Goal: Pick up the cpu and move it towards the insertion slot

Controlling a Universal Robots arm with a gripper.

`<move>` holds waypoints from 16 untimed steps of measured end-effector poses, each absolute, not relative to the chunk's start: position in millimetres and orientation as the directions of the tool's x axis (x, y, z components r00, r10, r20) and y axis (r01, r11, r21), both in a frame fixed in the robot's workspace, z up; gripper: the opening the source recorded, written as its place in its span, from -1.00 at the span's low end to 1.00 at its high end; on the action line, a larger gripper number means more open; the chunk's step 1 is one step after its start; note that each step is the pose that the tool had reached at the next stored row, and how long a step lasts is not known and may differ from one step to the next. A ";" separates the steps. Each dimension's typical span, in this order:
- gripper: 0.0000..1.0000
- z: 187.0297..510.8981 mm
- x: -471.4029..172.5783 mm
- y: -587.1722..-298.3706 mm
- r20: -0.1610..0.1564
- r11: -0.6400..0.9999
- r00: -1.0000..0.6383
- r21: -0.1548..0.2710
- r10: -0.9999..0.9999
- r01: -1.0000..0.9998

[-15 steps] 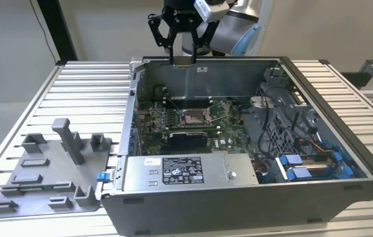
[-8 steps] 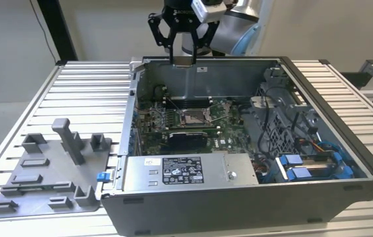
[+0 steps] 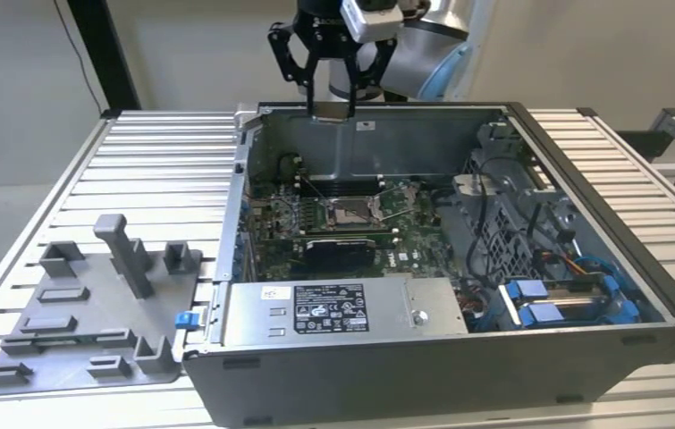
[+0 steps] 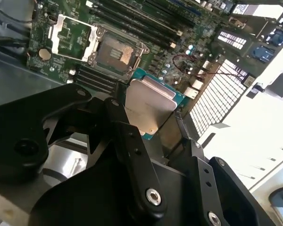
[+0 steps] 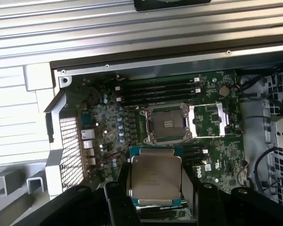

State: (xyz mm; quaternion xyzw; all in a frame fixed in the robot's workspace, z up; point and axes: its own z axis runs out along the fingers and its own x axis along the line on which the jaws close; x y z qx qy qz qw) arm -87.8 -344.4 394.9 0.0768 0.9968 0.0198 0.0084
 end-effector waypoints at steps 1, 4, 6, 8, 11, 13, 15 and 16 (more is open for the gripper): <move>-1.00 394.9 -87.8 -344.4 -0.014 0.985 -0.986 0.041 0.168 0.167; -1.00 394.8 -87.8 -344.4 -0.014 0.977 -0.978 0.041 0.210 0.209; -1.00 394.8 -87.8 -344.4 -0.014 0.971 -0.971 0.041 0.237 0.236; -1.00 394.7 -87.8 -344.4 -0.014 0.964 -0.964 0.041 0.265 0.264; -1.00 394.6 -87.8 -344.4 -0.014 0.952 -0.952 0.041 0.305 0.304; -1.00 394.5 -87.8 -344.4 -0.014 0.943 -0.943 0.041 0.331 0.331; -1.00 394.4 -87.8 -344.4 -0.014 0.933 -0.934 0.040 0.358 0.357; -1.00 394.4 -87.8 -344.4 -0.014 0.928 -0.929 0.040 0.370 0.370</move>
